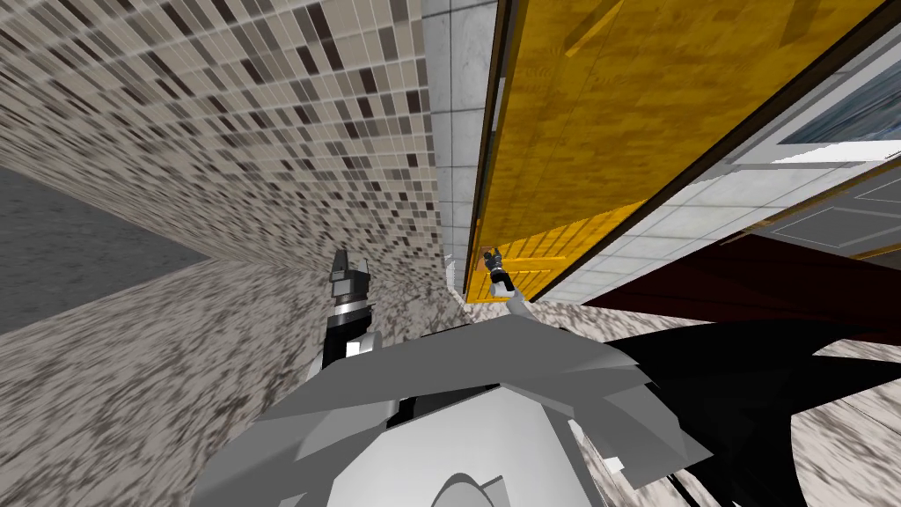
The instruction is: Pull the door open
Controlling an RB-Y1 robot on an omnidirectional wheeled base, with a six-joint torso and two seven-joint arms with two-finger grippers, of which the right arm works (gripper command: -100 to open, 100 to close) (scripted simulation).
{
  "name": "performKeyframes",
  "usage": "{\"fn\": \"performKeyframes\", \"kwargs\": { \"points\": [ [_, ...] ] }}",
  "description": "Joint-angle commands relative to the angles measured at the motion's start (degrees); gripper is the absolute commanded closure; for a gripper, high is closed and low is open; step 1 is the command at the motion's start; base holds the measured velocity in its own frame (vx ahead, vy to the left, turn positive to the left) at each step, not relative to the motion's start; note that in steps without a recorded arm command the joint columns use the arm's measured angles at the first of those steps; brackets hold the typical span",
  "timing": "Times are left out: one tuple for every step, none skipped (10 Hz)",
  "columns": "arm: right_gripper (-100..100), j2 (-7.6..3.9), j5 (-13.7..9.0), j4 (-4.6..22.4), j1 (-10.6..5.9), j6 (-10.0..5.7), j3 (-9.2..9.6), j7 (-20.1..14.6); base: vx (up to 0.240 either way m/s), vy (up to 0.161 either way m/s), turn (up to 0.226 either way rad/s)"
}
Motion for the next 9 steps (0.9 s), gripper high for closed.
{"fn": "performKeyframes", "kwargs": {
  "points": [
    [-100,0.09,-1.9,0.4,-0.4,-0.12,0.62,-2.9,-0.098,0.02,0.04],
    [-100,0.12,-3.2,0.5,-0.59,-0.13,0.96,-4.5,-0.095,0.001,0.039],
    [-100,0.12,-3.2,0.5,-0.59,-0.13,0.96,-5.1,-0.06,-0.011,0.014],
    [-100,0.15,-4.7,0.6,-0.78,-0.14,1.31,-7.2,-0.043,-0.02,0.024],
    [-100,0.17,-6.2,0.7,-0.99,-0.15,1.69,-8.8,-0.062,-0.016,0.061],
    [-100,0.17,-6.2,0.7,-0.99,-0.15,1.69,-9.5,-0.057,-0.013,0.022],
    [-100,0.21,-7.8,0.8,-1.21,-0.16,2.09,-11.6,-0.063,-0.015,0.033],
    [-100,0.24,-9.5,0.9,-1.43,-0.17,2.49,-13.2,-0.079,-0.017,0.053],
    [-100,0.24,-9.5,0.9,-1.43,-0.17,2.49,-14.1,-0.063,-0.011,0.022]
  ]
}}
